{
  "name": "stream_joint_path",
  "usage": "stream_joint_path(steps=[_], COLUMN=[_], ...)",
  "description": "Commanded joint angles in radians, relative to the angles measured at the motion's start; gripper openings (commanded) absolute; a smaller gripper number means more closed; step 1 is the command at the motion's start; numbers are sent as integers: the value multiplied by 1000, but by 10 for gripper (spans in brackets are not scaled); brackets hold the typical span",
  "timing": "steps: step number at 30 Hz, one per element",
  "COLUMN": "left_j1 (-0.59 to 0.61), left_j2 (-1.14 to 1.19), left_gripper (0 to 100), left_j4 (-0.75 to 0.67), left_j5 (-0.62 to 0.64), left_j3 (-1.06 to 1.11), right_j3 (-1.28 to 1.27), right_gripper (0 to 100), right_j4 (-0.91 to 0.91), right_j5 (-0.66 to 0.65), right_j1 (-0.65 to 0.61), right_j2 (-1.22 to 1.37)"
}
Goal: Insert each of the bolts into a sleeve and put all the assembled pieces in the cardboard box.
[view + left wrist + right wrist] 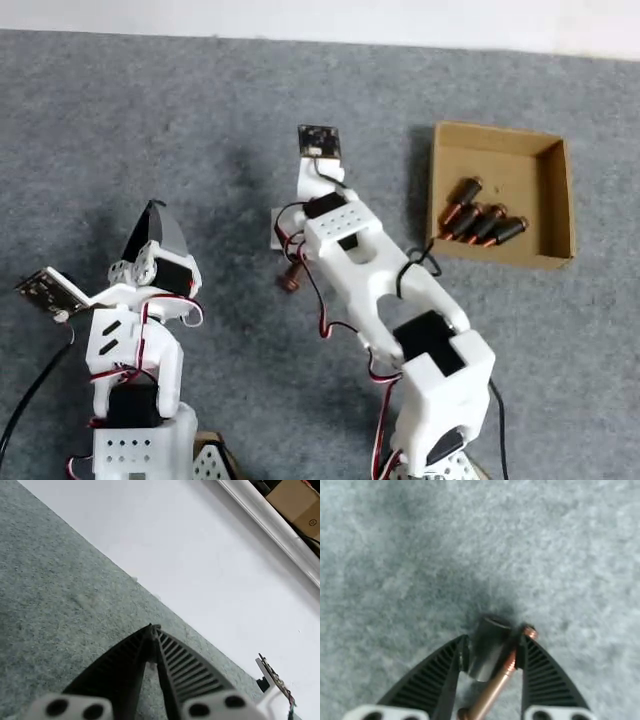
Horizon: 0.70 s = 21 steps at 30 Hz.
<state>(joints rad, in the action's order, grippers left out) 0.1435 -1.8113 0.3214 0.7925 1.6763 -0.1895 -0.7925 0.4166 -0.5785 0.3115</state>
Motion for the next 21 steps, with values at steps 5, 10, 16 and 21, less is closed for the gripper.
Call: stream_joint_path(steps=[5, 10, 16, 21], left_j1=[-15, -16, -16, -16], left_j2=[-16, -16, -16, -16], left_gripper=[6, 6, 6, 6], left_j4=[-23, -23, -23, -23], left_j5=[2, 2, 2, 2], left_j3=[7, 7, 7, 7], right_j3=[41, 65, 64, 64], right_gripper=[146, 146, 146, 145], right_j4=[-22, -74, -74, -74], right_j5=[0, 2, 0, 0], right_j1=[-7, -27, -51, -51], right_j2=[117, 122, 124, 124])
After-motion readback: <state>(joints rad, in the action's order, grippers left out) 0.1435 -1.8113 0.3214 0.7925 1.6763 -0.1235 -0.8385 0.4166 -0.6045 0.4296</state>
